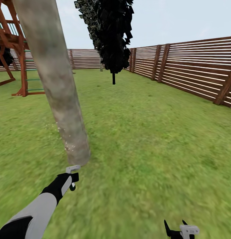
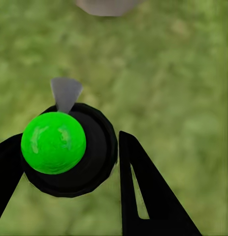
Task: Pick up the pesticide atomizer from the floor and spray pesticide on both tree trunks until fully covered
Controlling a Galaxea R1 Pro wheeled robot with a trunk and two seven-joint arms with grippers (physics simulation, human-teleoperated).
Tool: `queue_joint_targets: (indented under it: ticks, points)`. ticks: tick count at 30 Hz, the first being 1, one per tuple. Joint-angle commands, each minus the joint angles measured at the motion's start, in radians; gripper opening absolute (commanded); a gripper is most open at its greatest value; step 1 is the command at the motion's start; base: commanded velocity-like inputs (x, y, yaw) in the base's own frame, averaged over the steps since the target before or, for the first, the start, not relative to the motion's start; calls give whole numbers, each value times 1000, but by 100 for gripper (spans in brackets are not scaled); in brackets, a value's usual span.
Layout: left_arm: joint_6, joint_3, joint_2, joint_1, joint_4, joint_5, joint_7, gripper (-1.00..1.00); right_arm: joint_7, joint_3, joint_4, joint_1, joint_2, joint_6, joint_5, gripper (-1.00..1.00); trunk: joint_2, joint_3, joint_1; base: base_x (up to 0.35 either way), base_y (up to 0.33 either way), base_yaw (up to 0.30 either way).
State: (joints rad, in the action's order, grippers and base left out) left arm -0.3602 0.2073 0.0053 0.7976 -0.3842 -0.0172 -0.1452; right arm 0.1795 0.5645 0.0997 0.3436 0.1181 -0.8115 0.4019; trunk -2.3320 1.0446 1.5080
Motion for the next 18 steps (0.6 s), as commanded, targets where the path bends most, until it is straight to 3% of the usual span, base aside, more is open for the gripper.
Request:
queue_joint_targets:
  ticks: [1,18]
  points:
    - [0,0,0,0,0,0,-1,-100,0,0,0,0,0,0,0,100,0,0,0,138,-254,247]
    - [0,0,-1,0,1,0,0,-100,0,0,0,0,0,0,1,100,0,0,0,41,-265,277]
